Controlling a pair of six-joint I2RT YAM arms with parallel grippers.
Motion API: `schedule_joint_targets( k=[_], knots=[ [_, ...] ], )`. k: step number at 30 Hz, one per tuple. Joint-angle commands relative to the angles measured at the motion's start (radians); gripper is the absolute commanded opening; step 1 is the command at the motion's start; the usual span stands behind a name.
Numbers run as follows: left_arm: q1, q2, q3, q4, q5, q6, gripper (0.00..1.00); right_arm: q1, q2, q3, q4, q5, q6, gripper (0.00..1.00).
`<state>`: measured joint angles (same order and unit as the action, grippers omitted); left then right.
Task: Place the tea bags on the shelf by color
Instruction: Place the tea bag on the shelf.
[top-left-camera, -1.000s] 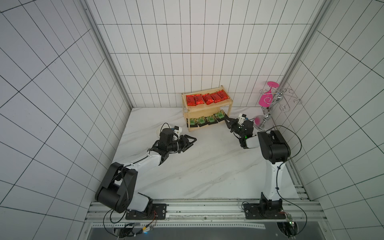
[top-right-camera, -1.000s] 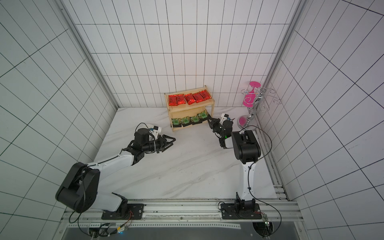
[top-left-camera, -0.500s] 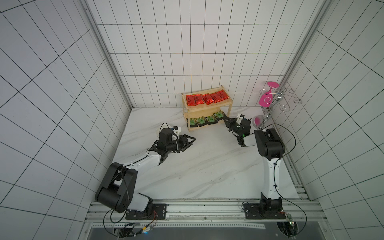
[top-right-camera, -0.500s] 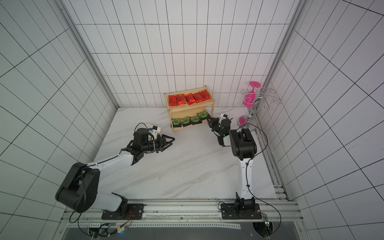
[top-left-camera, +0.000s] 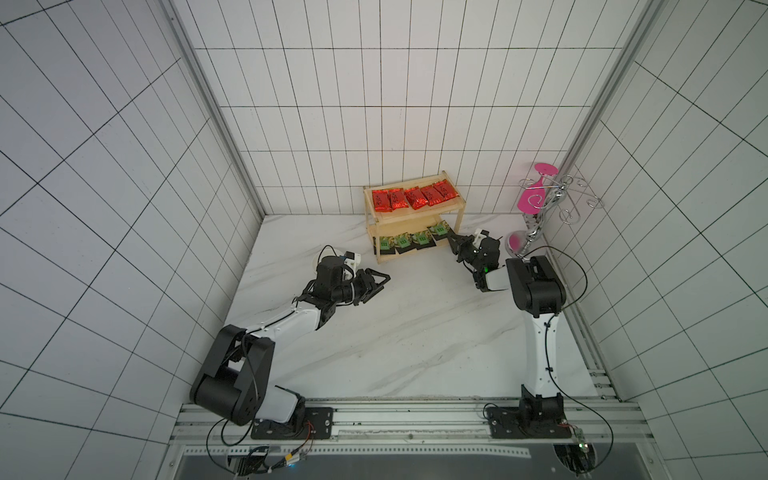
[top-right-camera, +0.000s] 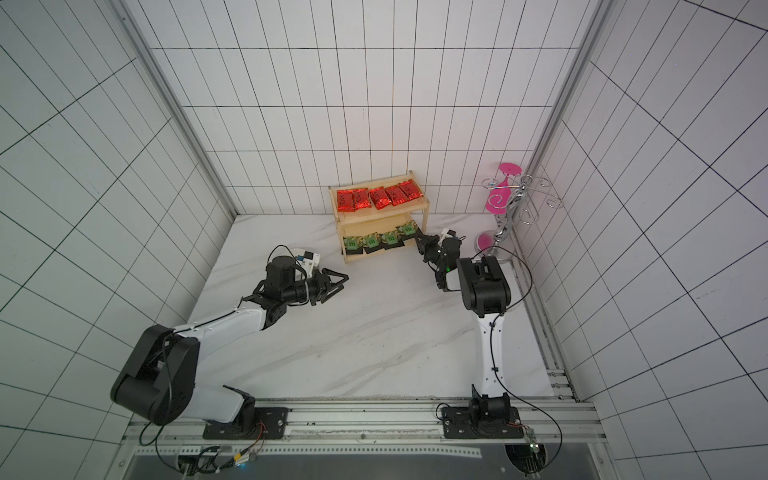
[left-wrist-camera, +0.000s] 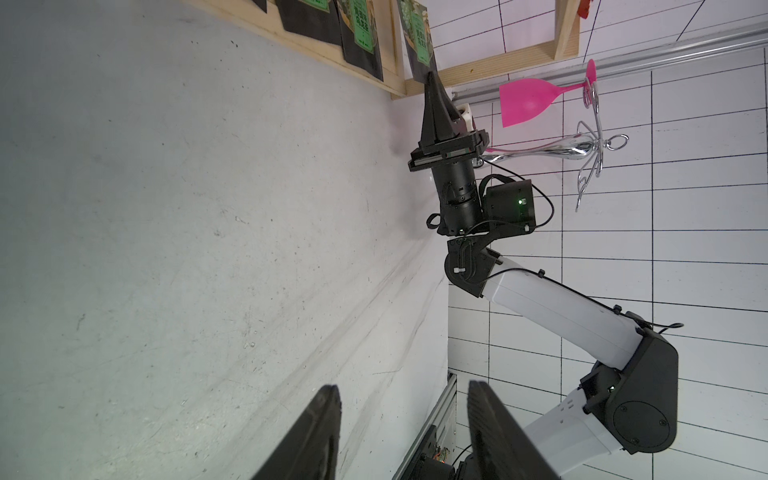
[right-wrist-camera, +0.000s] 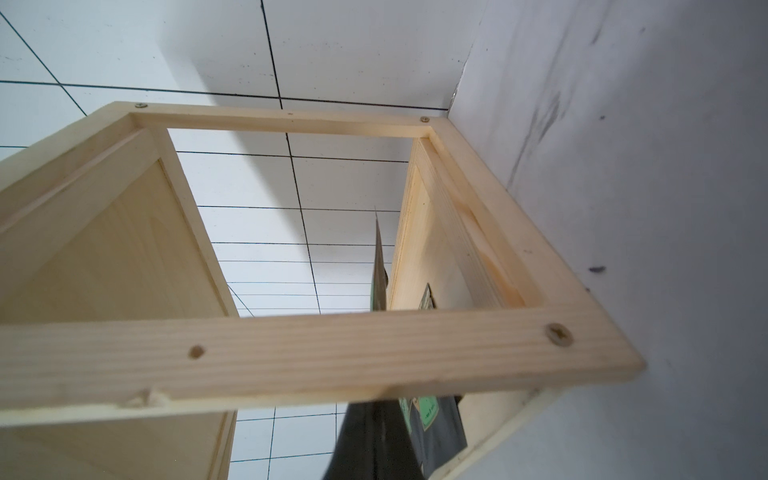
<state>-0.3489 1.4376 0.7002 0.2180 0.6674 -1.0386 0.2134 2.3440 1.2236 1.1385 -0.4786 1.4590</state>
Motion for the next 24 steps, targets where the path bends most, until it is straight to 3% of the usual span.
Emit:
schedule_joint_targets(
  k=[1, 24],
  knots=[
    [0.007, 0.001, -0.013, 0.012, 0.009, 0.018, 0.52, -0.009, 0.029, 0.039, -0.008, 0.023, 0.008, 0.01],
    [0.016, -0.008, -0.013, 0.01, 0.013, 0.017, 0.52, -0.008, 0.08, 0.12, -0.094, 0.037, 0.016, 0.03]
  ],
)
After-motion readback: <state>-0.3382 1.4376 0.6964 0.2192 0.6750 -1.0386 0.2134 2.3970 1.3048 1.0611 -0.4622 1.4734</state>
